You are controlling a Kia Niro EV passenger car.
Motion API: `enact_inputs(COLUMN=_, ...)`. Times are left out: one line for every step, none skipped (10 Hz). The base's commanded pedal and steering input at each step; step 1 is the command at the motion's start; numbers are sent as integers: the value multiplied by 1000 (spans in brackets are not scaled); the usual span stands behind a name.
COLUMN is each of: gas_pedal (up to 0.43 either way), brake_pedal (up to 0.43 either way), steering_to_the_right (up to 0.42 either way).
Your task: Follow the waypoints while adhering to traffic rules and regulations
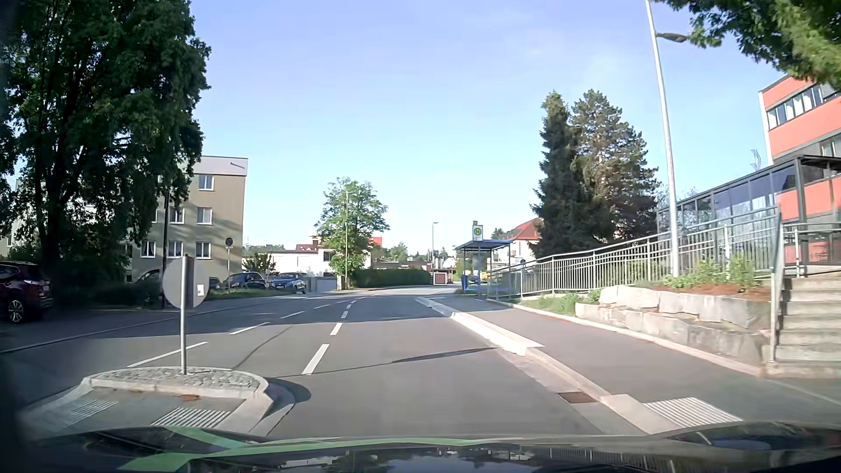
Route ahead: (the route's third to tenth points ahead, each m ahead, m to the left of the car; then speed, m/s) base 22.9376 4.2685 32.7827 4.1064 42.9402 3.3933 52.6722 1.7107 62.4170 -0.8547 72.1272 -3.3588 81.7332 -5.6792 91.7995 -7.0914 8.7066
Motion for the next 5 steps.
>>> enact_inputs(gas_pedal=79, brake_pedal=0, steering_to_the_right=-75)
enact_inputs(gas_pedal=110, brake_pedal=0, steering_to_the_right=-74)
enact_inputs(gas_pedal=118, brake_pedal=0, steering_to_the_right=-71)
enact_inputs(gas_pedal=130, brake_pedal=0, steering_to_the_right=-65)
enact_inputs(gas_pedal=130, brake_pedal=0, steering_to_the_right=-60)
